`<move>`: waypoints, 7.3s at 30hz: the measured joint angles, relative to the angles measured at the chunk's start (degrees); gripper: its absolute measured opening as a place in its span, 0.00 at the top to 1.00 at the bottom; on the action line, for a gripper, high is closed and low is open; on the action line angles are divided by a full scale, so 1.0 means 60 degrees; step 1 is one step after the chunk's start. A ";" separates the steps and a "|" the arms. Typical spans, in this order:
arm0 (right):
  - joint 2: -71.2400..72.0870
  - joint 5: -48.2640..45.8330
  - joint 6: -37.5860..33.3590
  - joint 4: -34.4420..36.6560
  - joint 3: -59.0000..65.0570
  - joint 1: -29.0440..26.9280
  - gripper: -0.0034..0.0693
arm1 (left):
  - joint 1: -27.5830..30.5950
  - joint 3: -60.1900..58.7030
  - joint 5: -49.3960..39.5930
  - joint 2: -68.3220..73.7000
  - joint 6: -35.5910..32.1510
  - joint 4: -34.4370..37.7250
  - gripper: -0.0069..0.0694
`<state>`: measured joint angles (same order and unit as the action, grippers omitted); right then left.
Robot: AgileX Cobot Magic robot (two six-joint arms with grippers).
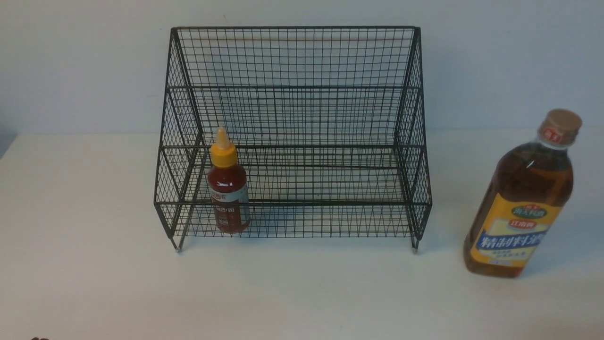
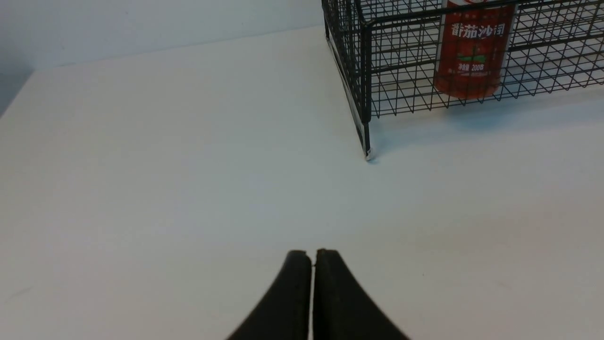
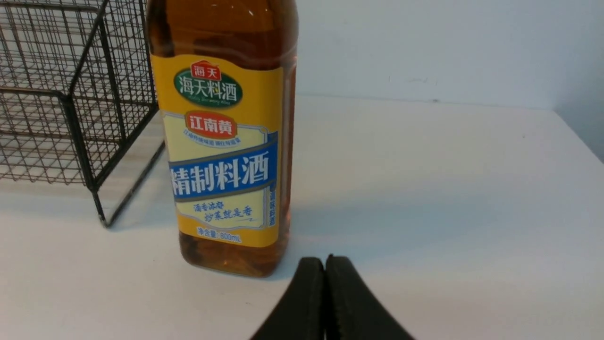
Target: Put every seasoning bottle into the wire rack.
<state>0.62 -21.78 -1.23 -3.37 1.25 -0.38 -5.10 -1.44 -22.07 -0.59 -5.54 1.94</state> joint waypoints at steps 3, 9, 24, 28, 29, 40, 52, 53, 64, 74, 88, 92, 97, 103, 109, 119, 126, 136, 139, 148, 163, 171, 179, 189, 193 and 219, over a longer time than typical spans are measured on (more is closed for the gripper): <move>0.0000 0.0568 0.0205 -0.0003 0.0065 0.0000 0.97 | 0.0000 0.0000 0.0000 0.0000 0.0000 0.0000 0.92; 0.0000 0.3498 0.1474 0.1666 0.0073 0.0000 0.97 | 0.0000 0.0000 0.0000 0.0000 0.0000 0.0000 0.92; 0.0000 0.4873 0.2460 0.2546 0.0035 0.0000 0.97 | 0.0000 0.0000 0.0000 0.0000 0.0000 0.0000 0.92; -0.0664 0.4799 0.2521 0.1763 -0.0965 0.0000 0.97 | 0.0000 0.0000 0.0000 0.0000 0.0000 0.0000 0.92; -0.0997 0.4809 0.2567 0.1608 -0.1231 0.0000 0.97 | 0.0000 0.0000 0.0000 0.0000 0.0000 0.0000 0.92; -0.6953 0.5655 0.2722 -0.0401 -0.3520 0.1091 0.84 | 0.0000 0.0000 0.0000 0.0000 0.0000 0.0000 0.92; -1.0688 0.7588 0.2116 -0.0211 -0.4617 0.1585 0.26 | 0.0000 0.0000 0.0000 0.0000 0.0000 0.0000 0.92; -1.0954 0.7680 0.1974 -0.0148 -0.4724 0.1585 0.23 | 0.0000 0.0000 0.0000 0.0000 0.0000 0.0000 0.92; -1.2016 0.8125 0.0913 0.0857 -0.5146 0.1527 0.21 | 0.0000 0.0000 0.0000 0.0000 0.0000 0.0000 0.92; -1.2195 0.7366 0.0802 0.0785 -0.5653 0.1464 0.52 | 0.0000 0.0000 0.0000 0.0000 0.0000 0.0000 0.92; -1.1503 0.2293 0.0959 -0.0405 -1.0066 0.2233 0.52 | 0.0000 0.0000 0.0000 0.0000 0.0000 -0.0008 0.92; -1.1591 0.2197 0.1037 -0.0405 -1.1003 0.2568 0.52 | 0.0000 0.0000 0.0000 0.0000 0.0000 -0.0008 0.92; -1.2397 0.2252 0.1081 -0.0405 -1.2430 0.3063 0.52 | 0.0000 0.0000 0.0000 0.0000 0.0000 -0.0008 0.92; -1.3831 0.1960 0.1927 -0.0405 -1.3760 0.3504 0.52 | 0.0000 0.0000 0.0000 0.0000 0.0000 -0.0008 0.92; -1.4739 0.1904 0.2390 -0.0405 -1.4715 0.3933 0.52 | 0.0000 0.0000 0.0000 0.0000 0.0000 -0.0008 0.92; -1.6017 0.2160 0.2917 -0.0437 -1.5687 0.4016 0.52 | 0.0000 0.0000 0.0000 0.0000 0.0000 -0.0008 0.92; -1.6800 0.1701 0.2946 -0.0457 -1.5936 0.4016 0.52 | 0.0000 0.0000 0.0000 0.0000 0.0000 -0.0008 0.92; -1.6854 -0.1009 0.2844 -0.0499 -1.5956 0.4016 0.52 | 0.0000 0.0000 0.0000 0.0000 0.0000 -0.0008 0.92; -1.6863 -0.1714 0.2653 -0.0329 -1.5956 0.4066 0.52 | 0.0000 0.0000 0.0000 0.0000 0.0000 -0.0008 0.92; -1.6863 -0.2111 0.2279 0.0074 -1.5966 0.4177 0.52 | 0.0000 0.0000 0.0000 0.0000 0.0000 -0.0008 0.92; -1.6035 -0.2050 0.1835 0.0562 -1.6208 0.4206 0.24 | 0.0000 0.0000 0.0000 0.0000 0.0000 -0.0008 0.92; -1.4102 -0.3187 0.1523 0.0261 -1.6208 0.4206 0.36 | 0.0000 -0.0001 0.0000 0.0000 0.0000 -0.0008 0.92; -1.1129 -0.4649 0.1643 -0.0669 -1.6040 0.4206 0.91 | 0.0000 -0.0001 0.0000 0.0000 0.0000 -0.0008 0.92; -0.6813 -0.2624 0.2528 -0.0753 -1.1046 0.4206 0.97 | 0.0000 -0.0001 0.0000 0.0000 0.0000 -0.0008 0.92; -0.4910 -0.1192 0.2923 -0.0711 -0.8624 0.4206 0.97 | 0.0000 -0.0001 0.0000 0.0000 0.0000 -0.0008 0.92; -0.2440 0.2114 -0.0058 0.1232 -0.4738 0.4206 0.97 | 0.0000 -0.0001 0.0000 0.0000 0.0000 -0.0008 0.92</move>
<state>-14.02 -9.10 -1.58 4.02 -27.18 24.85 -5.10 -1.45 -22.07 -0.59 -5.54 1.89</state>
